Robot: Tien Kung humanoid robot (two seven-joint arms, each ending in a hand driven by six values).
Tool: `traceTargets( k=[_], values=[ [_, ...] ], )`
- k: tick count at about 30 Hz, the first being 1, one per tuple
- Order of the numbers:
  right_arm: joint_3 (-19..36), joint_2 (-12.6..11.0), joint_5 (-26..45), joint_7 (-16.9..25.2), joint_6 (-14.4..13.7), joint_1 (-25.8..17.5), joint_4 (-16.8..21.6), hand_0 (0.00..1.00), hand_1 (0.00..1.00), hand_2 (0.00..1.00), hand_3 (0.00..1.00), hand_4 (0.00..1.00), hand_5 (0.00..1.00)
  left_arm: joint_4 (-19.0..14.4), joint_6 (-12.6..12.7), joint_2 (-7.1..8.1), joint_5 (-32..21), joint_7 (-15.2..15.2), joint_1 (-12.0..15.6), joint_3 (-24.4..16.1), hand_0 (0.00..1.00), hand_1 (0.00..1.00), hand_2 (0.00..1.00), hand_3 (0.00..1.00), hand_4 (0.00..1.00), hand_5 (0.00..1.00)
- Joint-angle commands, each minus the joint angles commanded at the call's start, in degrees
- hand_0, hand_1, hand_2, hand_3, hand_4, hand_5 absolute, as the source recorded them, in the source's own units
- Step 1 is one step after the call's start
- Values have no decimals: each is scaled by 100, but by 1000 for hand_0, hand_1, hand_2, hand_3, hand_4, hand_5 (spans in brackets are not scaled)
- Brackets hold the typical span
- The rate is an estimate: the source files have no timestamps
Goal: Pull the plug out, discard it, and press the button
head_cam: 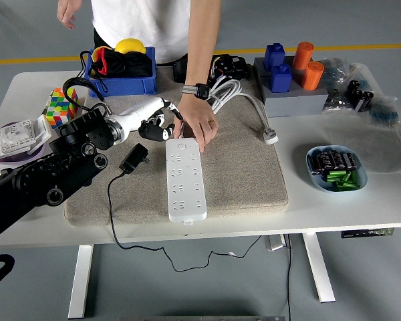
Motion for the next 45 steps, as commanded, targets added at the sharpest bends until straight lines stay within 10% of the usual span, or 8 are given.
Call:
traceTargets(
  k=[1,2,7,8,27,45],
  values=[
    [0,2,-7,-5,5,-1,-1,757,668,655,621,668,505,-71,8,46,73,-22,99,-215,80,4,142,668,435,2],
    [5,4,-10,-3,3,-2,2,757,668,655,620,668,505,-120,23,78,130,-44,169,-375,325,291,380,708,714,49],
    [37,13,-21,2,-3,8,13,757,668,655,620,668,505,-350,156,266,470,-216,529,-978,325,291,380,708,714,49],
    [42,13,-25,0,-2,11,17,757,668,656,620,668,505,-390,171,299,517,-231,624,-1111,752,704,659,698,750,173],
    [79,-17,-61,-32,45,73,31,757,668,656,621,668,505,-751,502,441,1238,-443,1905,-3377,846,850,786,810,764,269],
    [55,33,-82,-27,61,96,34,757,668,655,621,668,505,-876,444,387,1163,-404,2489,-3839,835,829,772,807,770,298]
  ],
)
